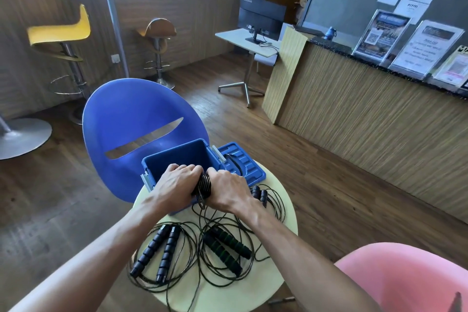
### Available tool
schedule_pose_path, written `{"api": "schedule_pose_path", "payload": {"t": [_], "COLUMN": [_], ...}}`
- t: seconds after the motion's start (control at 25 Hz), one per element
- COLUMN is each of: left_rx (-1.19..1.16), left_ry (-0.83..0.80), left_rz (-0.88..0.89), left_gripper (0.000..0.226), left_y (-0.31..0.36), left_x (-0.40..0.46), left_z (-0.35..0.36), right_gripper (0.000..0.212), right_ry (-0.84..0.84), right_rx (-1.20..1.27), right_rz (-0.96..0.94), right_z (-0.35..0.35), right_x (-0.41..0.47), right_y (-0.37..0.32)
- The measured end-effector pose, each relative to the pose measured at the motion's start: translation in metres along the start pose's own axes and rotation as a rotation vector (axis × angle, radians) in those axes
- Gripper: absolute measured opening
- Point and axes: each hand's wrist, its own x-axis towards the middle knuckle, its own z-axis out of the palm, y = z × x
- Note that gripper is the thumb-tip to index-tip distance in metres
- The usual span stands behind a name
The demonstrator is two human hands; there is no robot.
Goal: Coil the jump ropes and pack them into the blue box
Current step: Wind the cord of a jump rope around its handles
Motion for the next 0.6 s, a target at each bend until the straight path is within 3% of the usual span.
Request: {"api": "schedule_pose_path", "payload": {"t": [0.08,0.2,0.32,0.6], "left_rx": [-0.043,-0.090,-0.201,-0.246], "left_ry": [0.045,0.168,0.356,0.299], "left_rz": [0.002,-0.009,-0.213,-0.408], "left_gripper": [0.039,0.066,0.088,0.074], "left_y": [0.001,-0.005,-0.007,-0.009], "left_x": [0.001,0.003,0.007,0.033], "left_z": [0.003,0.014,0.021,0.059], "right_gripper": [0.048,0.070,0.074,0.074], "right_ry": [0.013,-0.044,-0.010,-0.158], "right_rx": [0.045,0.219,0.400,0.649], "right_rz": [-0.003,0.004,0.029,0.125], "right_z": [0.002,0.003,0.008,0.029], "right_x": [0.000,0.003,0.009,0.046], "right_y": [0.005,0.021,0.036,0.074]}}
